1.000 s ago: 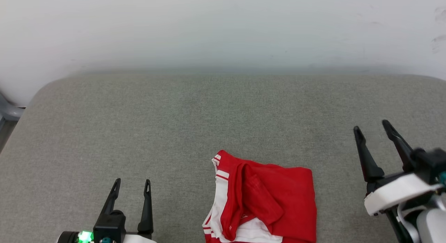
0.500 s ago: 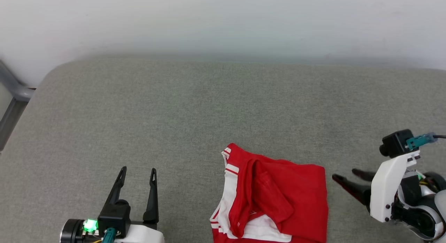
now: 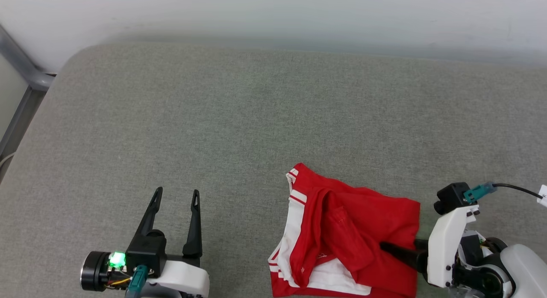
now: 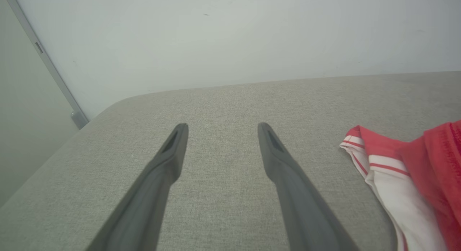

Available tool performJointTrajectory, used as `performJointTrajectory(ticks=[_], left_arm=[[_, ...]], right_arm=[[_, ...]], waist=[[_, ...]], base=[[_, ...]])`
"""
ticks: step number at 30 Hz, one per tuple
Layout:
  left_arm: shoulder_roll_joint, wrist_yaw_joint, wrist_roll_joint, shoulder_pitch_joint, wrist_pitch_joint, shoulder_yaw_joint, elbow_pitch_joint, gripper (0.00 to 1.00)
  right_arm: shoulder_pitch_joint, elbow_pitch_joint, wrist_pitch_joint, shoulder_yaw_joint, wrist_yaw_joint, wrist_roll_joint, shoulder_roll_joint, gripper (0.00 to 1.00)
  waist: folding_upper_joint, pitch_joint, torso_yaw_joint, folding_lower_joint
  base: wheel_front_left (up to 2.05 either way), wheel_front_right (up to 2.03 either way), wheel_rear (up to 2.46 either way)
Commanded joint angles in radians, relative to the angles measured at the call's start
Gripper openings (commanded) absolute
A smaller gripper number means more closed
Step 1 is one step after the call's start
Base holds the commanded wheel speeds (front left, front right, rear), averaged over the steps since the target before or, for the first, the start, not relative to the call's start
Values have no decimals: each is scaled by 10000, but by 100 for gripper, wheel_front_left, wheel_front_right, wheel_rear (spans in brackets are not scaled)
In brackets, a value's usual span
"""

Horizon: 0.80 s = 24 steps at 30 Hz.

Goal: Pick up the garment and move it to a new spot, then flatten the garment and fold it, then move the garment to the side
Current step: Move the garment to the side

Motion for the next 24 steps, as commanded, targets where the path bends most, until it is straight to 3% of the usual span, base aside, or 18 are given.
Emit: performJointTrajectory(ticks=[1, 8, 9, 10, 18, 24], left_arm=[[-9, -21, 22, -153, -21, -26, 9, 100], [-62, -67, 3, -374, -21, -116, 104, 100], [-68, -70, -3, -406, -21, -117, 115, 100], [-75, -71, -10, -430, -21, -114, 121, 100], [-107, -12, -46, -170, -21, -51, 215, 100], [-111, 10, -64, 16, -21, 53, 149, 100]], right_arm=[[-44, 285, -57, 189, -16, 81, 198, 100], [-273, 970, -907, 922, -19, 18, 446, 100], [-337, 967, -1125, 1005, -19, 4, 406, 42], [-419, 948, -1325, 1082, -19, 15, 362, 0], [-952, 237, -2821, 1676, -16, -266, -458, 0], [-1282, -576, -3324, 2334, -14, -1079, -1404, 0]], waist=[[0, 107, 70, 0], [0, 314, 205, 0], [0, 324, 216, 0], [0, 322, 221, 0], [0, -4, -37, 0], [0, -280, -632, 0]], base=[[0, 0, 0], [0, 0, 0], [0, 0, 0], [0, 0, 0], [0, 0, 0], [0, 0, 0]])
